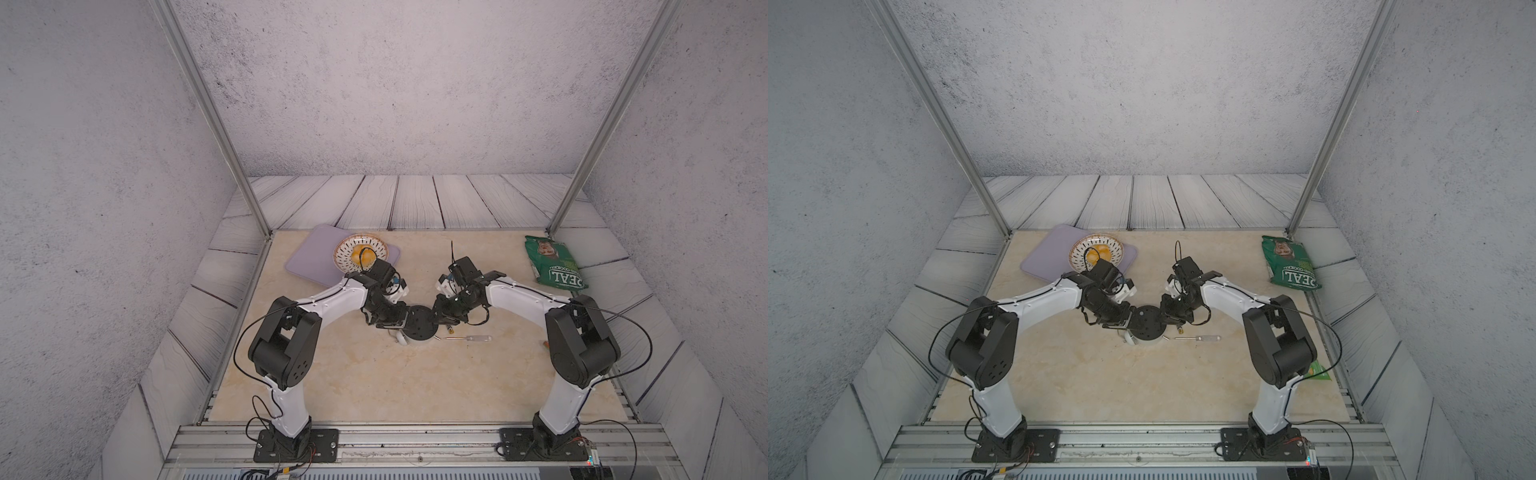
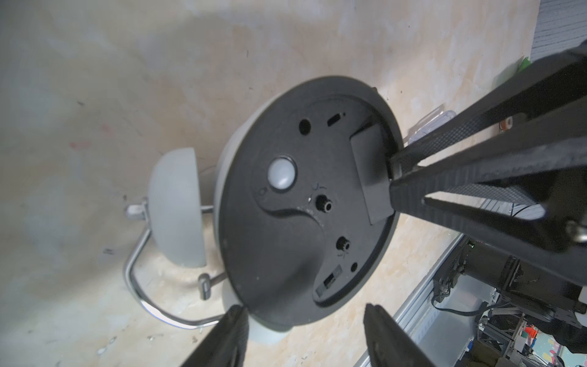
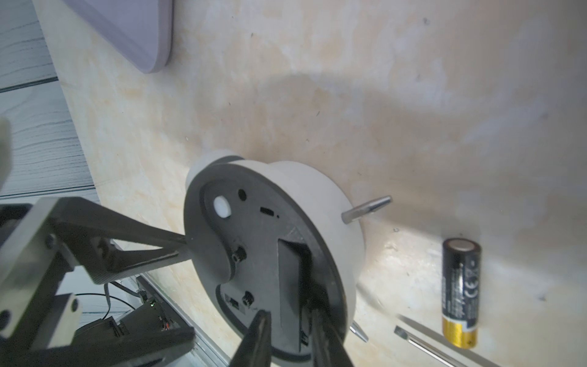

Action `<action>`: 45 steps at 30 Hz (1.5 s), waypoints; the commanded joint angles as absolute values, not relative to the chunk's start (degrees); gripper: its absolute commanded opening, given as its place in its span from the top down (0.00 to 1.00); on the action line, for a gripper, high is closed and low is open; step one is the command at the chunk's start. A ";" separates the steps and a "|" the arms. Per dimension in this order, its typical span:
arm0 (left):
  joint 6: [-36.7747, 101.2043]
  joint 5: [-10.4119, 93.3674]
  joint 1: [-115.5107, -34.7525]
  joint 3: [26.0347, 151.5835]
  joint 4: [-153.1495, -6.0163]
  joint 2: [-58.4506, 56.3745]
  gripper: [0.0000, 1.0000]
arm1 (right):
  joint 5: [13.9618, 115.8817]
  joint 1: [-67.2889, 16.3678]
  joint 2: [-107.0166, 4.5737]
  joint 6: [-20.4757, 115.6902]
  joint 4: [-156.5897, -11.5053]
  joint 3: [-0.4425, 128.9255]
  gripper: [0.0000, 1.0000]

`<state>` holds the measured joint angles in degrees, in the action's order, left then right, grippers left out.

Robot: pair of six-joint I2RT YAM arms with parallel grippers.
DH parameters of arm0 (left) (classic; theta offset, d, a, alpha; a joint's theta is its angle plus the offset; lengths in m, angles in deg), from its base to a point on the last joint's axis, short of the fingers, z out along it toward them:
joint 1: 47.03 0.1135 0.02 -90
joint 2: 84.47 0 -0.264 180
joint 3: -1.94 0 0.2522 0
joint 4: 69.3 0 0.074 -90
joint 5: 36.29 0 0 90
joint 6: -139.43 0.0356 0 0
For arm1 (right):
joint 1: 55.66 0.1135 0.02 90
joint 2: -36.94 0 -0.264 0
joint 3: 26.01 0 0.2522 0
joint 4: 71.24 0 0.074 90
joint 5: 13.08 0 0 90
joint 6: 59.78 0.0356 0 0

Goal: Remove the battery from the alarm
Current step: Install the cover on the alarm.

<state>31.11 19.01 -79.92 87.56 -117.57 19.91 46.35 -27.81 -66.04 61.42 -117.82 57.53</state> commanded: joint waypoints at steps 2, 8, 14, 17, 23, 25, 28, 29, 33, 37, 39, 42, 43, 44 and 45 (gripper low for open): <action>31.08 20.20 -80.17 88.14 -118.13 17.81 0.36 | 51.09 -27.62 -65.00 59.96 -124.92 59.97 0.70; 30.93 21.51 -79.93 87.63 -117.88 16.29 0.35 | 54.74 -27.56 -63.34 58.61 -128.36 60.79 0.67; 30.80 21.52 -79.62 87.60 -117.92 16.70 0.35 | 54.03 -27.85 -65.60 58.14 -126.73 60.44 0.66; 30.71 20.62 -79.64 87.86 -117.85 17.68 0.35 | 52.28 -27.78 -66.62 58.46 -124.48 60.80 0.66; 30.41 18.77 -79.62 88.39 -117.55 19.86 0.35 | 50.55 -27.88 -68.88 58.76 -122.31 61.49 0.66; 30.30 18.33 -79.64 88.48 -117.40 20.40 0.36 | 50.57 -27.85 -70.10 58.80 -121.94 61.41 0.67; 30.04 17.83 -79.64 88.39 -117.06 21.14 0.36 | 50.96 -27.85 -71.90 58.72 -121.66 60.59 0.70; 29.87 17.65 -79.64 88.37 -116.93 21.38 0.35 | 51.29 -27.82 -72.48 58.66 -121.60 60.05 0.71; 29.41 17.15 -79.63 88.29 -116.30 22.09 0.35 | 51.64 -27.75 -74.32 58.44 -120.44 56.55 0.77; 28.73 17.15 -79.43 87.69 -116.07 20.78 0.35 | 50.59 -27.77 -73.05 58.40 -120.64 55.39 0.78; 28.13 17.50 -78.46 87.94 -116.76 17.90 0.34 | 50.71 -27.85 -70.11 57.21 -122.85 58.06 0.75; 27.45 19.73 -75.14 87.57 -118.02 11.21 0.30 | 53.61 -28.48 -63.95 55.32 -127.10 64.41 0.67; 27.14 20.95 -73.63 86.70 -118.04 8.96 0.27 | 54.35 -28.96 -62.41 54.75 -127.32 65.34 0.65; 26.29 22.55 -72.19 85.46 -118.04 6.86 0.24 | 55.19 -29.22 -60.77 54.26 -127.24 65.70 0.63; 25.51 23.41 -70.67 83.81 -117.61 5.24 0.22 | 56.55 -29.41 -59.57 53.65 -127.06 65.44 0.61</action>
